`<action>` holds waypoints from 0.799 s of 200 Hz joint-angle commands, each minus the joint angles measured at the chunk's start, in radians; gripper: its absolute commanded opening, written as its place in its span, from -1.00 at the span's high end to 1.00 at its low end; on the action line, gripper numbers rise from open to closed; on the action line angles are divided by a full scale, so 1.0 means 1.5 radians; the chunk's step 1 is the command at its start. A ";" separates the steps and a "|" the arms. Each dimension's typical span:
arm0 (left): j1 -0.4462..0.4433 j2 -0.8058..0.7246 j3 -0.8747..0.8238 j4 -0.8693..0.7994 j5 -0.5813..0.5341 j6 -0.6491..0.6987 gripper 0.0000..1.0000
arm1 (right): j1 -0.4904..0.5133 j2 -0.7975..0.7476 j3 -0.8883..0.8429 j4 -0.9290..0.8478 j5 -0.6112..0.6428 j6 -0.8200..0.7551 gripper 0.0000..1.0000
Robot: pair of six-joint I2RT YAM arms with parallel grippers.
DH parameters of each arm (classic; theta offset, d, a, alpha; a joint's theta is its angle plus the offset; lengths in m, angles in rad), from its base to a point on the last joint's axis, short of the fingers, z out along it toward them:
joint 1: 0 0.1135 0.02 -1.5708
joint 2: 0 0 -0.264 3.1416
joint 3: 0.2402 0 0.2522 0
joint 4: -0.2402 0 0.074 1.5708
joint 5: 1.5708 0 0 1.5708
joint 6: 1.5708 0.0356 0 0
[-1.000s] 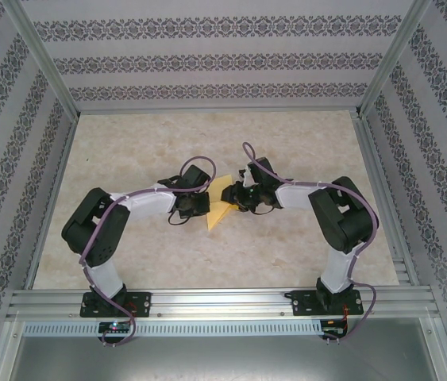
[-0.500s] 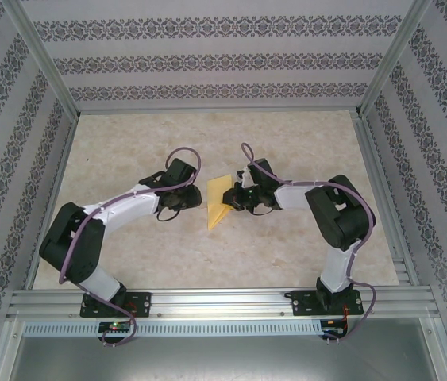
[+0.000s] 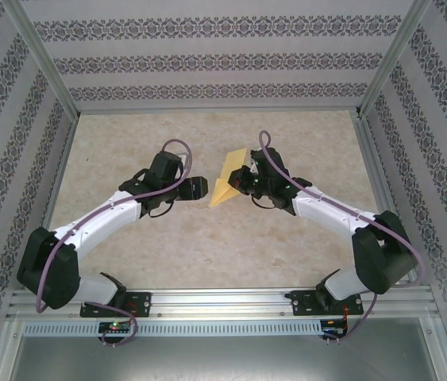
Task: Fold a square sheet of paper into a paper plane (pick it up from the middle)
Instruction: Fourth fold the wing at the center of the table.
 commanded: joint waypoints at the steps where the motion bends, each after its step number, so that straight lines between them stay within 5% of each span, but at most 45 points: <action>1: 0.005 -0.028 -0.022 0.080 0.057 0.077 -0.53 | 0.012 0.008 0.023 -0.058 0.094 0.066 0.92; 30: -0.004 -0.032 -0.080 0.201 0.104 0.129 -0.54 | 0.027 0.057 0.044 -0.073 0.099 0.133 0.91; 67: -0.018 0.010 -0.114 0.242 0.086 0.228 -0.40 | 0.029 0.108 0.015 -0.008 0.091 0.213 0.91; 95: -0.042 0.023 -0.186 0.389 0.076 0.312 -0.40 | 0.021 0.148 0.032 0.000 0.061 0.240 0.91; 160: -0.061 0.143 -0.172 0.435 0.126 0.465 -0.18 | 0.019 0.195 0.077 -0.029 0.012 0.273 0.90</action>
